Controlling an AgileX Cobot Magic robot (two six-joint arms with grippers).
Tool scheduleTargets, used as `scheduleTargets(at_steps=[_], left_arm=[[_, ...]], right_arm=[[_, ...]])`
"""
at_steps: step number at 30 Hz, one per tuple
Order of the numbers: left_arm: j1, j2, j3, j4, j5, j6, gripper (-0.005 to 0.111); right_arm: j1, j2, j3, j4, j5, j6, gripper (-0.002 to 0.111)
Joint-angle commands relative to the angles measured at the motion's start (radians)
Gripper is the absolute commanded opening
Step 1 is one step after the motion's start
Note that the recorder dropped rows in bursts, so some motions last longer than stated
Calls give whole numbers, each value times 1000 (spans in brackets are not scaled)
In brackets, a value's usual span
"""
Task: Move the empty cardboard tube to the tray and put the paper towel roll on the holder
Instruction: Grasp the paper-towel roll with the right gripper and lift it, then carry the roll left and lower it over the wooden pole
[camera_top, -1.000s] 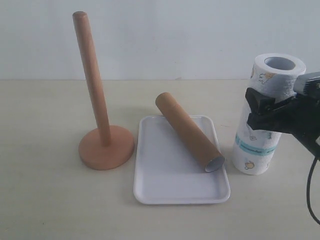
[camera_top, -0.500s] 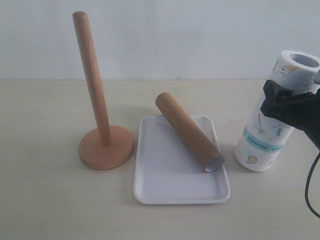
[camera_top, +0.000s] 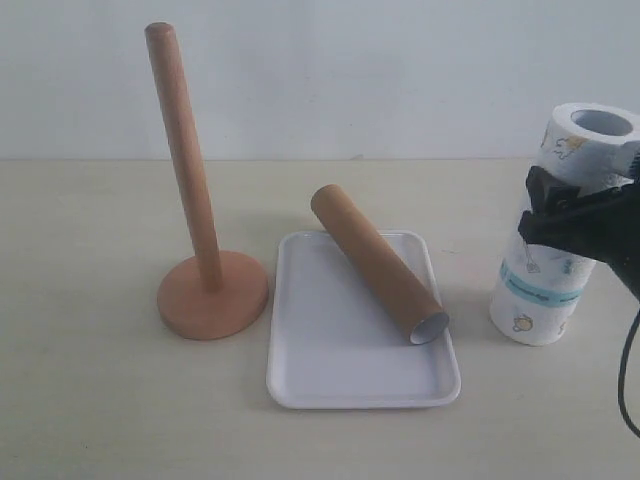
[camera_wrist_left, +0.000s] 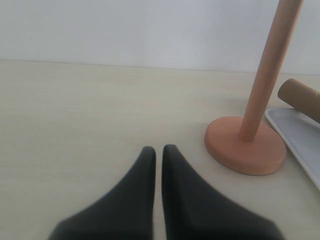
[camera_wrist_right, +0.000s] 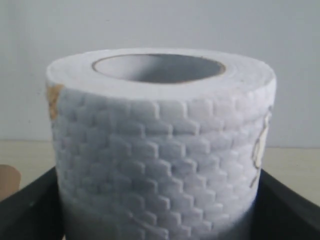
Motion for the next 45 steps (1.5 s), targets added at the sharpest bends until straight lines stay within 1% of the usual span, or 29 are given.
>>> scheduleTargets(at_steps=[1, 4, 7, 10, 12, 14, 16, 18, 20, 22, 25, 27, 29, 32, 35, 38, 45], left_arm=[[4, -3, 4, 0, -2, 0, 4], [4, -3, 4, 0, -2, 0, 4], [4, -3, 4, 0, -2, 0, 4], [4, -3, 4, 0, -2, 0, 4], [4, -3, 4, 0, -4, 0, 4], [4, -3, 4, 0, -4, 0, 4], [4, -3, 4, 0, -4, 0, 4], [4, -3, 4, 0, -4, 0, 4], [4, -3, 4, 0, -4, 0, 4], [4, -3, 4, 0, -4, 0, 4], [4, -3, 4, 0, -4, 0, 4], [4, -3, 4, 0, -4, 0, 4], [4, -3, 4, 0, -4, 0, 4], [4, -3, 4, 0, -4, 0, 4], [4, -3, 4, 0, -4, 0, 4], [4, -3, 4, 0, -4, 0, 4], [4, -3, 4, 0, -4, 0, 4]], right_arm=[[0, -72, -6, 1, 2, -69, 1], [0, -151, -6, 12, 38, -87, 1], [0, -283, -6, 12, 107, -200, 1], [0, -396, -9, 12, 163, -202, 1], [0, -464, -29, 12, 252, -200, 1], [0, -528, -70, 8, 386, -200, 1], [0, -589, -129, -22, 536, -180, 1], [0, -628, -184, -77, 633, -139, 1], [0, -651, -239, -144, 696, -42, 1], [15, -653, -295, -260, 715, 84, 1], [92, -642, -373, -483, 725, 225, 1], [161, -631, -418, -546, 725, 282, 1], [239, -611, -473, -540, 727, 295, 1], [326, -575, -574, -538, 776, 298, 1], [391, -527, -723, -538, 947, 326, 1], [454, -467, -861, -538, 1094, 394, 1], [592, -318, -1092, -542, 1170, 386, 1]])
